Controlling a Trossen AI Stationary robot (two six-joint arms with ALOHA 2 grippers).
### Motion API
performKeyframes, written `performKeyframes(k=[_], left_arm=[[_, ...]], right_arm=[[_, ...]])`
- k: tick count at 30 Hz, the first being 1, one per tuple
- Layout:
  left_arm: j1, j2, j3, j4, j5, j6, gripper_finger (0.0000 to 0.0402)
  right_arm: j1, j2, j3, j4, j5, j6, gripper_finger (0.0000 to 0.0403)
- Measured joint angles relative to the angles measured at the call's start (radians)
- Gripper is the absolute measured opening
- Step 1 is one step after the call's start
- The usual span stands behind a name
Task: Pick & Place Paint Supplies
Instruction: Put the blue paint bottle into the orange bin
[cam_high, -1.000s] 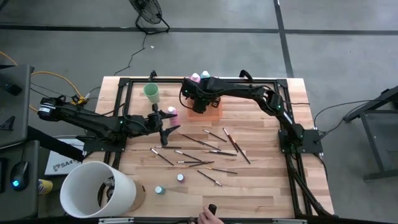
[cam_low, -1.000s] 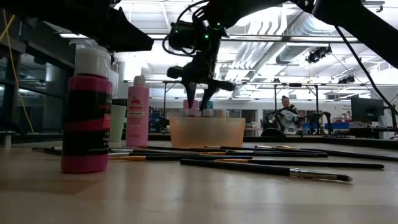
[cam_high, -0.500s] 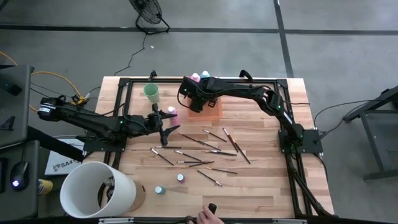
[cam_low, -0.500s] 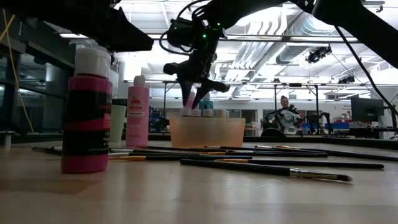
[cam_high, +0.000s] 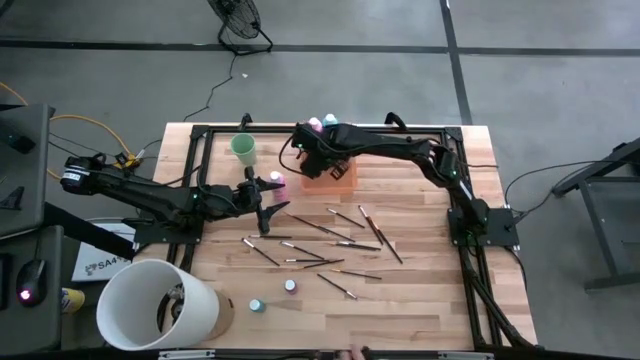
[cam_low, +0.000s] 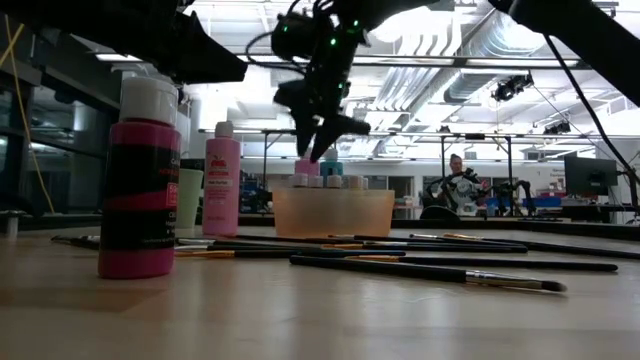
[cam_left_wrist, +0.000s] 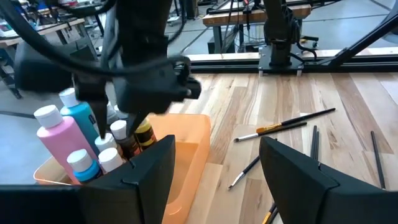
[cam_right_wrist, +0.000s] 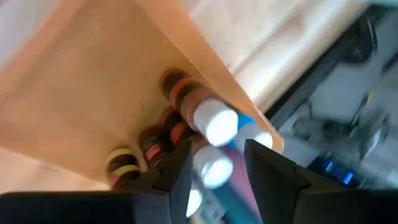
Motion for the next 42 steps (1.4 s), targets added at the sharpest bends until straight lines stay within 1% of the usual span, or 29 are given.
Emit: performKeyframes(k=[2, 5, 8, 11, 13, 15, 17, 20, 23, 27, 30, 33, 35, 36, 38, 42], left_arm=[[0.0, 0.0, 0.0, -0.001, 0.0, 0.0, 0.0228], [0.0, 0.0, 0.0, -0.004, 0.0, 0.0, 0.0228], [0.0, 0.0, 0.0, -0.014, 0.0, 0.0, 0.0228], [0.0, 0.0, 0.0, -0.028, 0.0, -0.002, 0.0228], [0.0, 0.0, 0.0, -0.03, 0.001, -0.006, 0.0228], [0.0, 0.0, 0.007, -0.045, 0.02, -0.007, 0.0228], [0.0, 0.0, 0.034, -0.112, 0.045, -0.023, 0.0228], [0.0, 0.0, 0.093, -0.264, 0.077, -0.06, 0.0228], [0.0, 0.009, 0.136, -0.398, 0.135, -0.112, 0.0228], [0.0, 0.008, 0.151, -0.47, 0.231, -0.15, 0.0228], [0.0, 0.008, 0.151, -0.536, 0.314, -0.161, 0.0228], [0.0, 0.008, 0.151, -0.599, 0.441, -0.164, 0.0228], [-0.003, 0.008, 0.151, -0.644, 0.531, -0.185, 0.0228], [-0.009, 0.008, 0.151, -0.663, 0.56, -0.196, 0.0228], [-0.028, 0.008, 0.151, -0.7, 0.59, -0.211, 0.0228], [-0.094, 0.02, 0.151, -0.751, 0.593, -0.211, 0.0228]], right_arm=[[0.007, -0.024, 0.0, -0.026, 0.017, 0.125, 0.016], [0.018, -0.076, 0.0, -0.117, 0.029, 0.351, 0.0184], [0.02, -0.138, 0.0, -0.245, 0.0, 0.546, 0.0196], [0.013, -0.194, 0.0, -0.385, -0.103, 0.726, 0.0198], [0.003, -0.238, -0.003, -0.457, -0.22, 0.831, 0.0196], [0.005, -0.286, -0.034, -0.478, -0.314, 0.905, 0.0191], [0.021, -0.353, -0.103, -0.466, -0.355, 0.933, 0.0185], [0.07, -0.473, -0.258, -0.367, -0.36, 0.988, 0.0177], [0.13, -0.622, -0.469, -0.22, -0.339, 1.083, 0.017], [0.239, -0.802, -0.753, 0.019, -0.252, 1.208, 0.0165], [0.327, -0.895, -0.929, 0.203, -0.208, 1.295, 0.0165], [0.407, -0.951, -1.068, 0.358, -0.195, 1.365, 0.0165], [0.458, -0.964, -1.136, 0.446, -0.17, 1.402, 0.0165], [0.481, -0.964, -1.166, 0.481, -0.153, 1.415, 0.0165], [0.522, -0.963, -1.209, 0.53, -0.118, 1.421, 0.0164], [0.585, -0.96, -1.26, 0.597, -0.037, 1.421, 0.0164]])
